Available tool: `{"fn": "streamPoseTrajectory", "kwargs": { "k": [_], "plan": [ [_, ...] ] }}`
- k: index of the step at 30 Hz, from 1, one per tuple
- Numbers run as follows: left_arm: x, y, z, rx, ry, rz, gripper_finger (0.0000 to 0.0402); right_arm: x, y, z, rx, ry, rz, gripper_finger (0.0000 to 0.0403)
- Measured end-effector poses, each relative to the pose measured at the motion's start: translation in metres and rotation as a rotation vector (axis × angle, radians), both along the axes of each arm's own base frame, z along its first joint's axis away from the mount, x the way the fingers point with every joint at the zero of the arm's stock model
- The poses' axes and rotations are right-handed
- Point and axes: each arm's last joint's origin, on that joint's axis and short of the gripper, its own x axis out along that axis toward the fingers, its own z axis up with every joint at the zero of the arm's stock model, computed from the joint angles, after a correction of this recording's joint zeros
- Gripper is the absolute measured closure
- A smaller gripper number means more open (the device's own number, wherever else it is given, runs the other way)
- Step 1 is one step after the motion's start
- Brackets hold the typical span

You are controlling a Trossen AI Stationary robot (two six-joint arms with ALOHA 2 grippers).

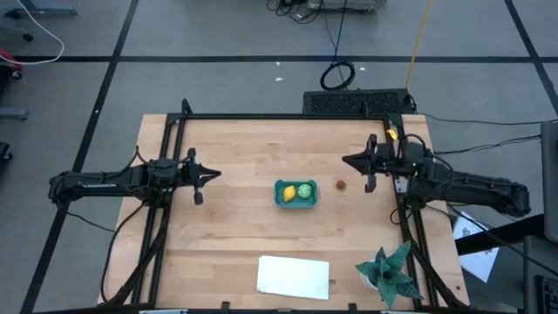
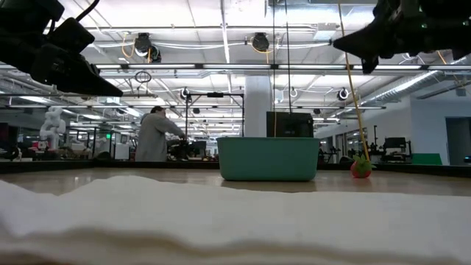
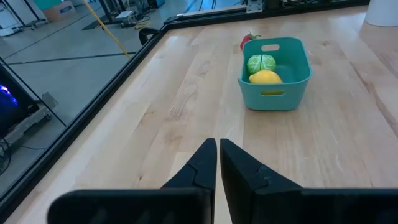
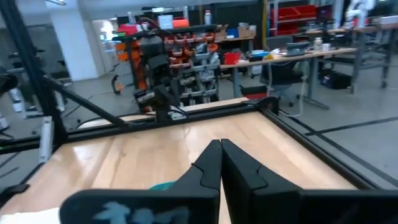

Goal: Pick and placing Produce into tupperware
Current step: Put the red strawberry in the bin

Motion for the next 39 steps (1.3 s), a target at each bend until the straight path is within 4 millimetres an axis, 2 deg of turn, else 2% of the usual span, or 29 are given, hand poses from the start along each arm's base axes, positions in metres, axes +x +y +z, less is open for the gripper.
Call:
{"fn": "streamPoseTrajectory", "kwargs": {
  "k": [5,11,29,33,39],
  "plan": [
    [0.000,0.000,0.000,-0.004,-0.001,0.002,0.0376,-0.006,0.000,-0.011,-0.001,-0.014,-0.065,0.0403],
    [0.000,0.000,0.000,-0.010,-0.002,0.004,0.0376,-0.009,0.001,-0.016,0.003,-0.053,-0.064,0.0403],
    [0.000,0.000,0.000,-0.010,-0.003,0.004,0.0376,-0.008,0.001,-0.012,0.007,-0.102,-0.057,0.0403],
    [0.000,0.000,0.000,-0.010,-0.002,0.004,0.0376,-0.003,-0.001,-0.009,0.032,-0.005,-0.057,0.0403],
    [0.000,0.000,0.000,-0.010,-0.003,0.004,0.0376,0.011,-0.005,0.011,0.018,0.165,-0.054,0.0403]
  ]
}}
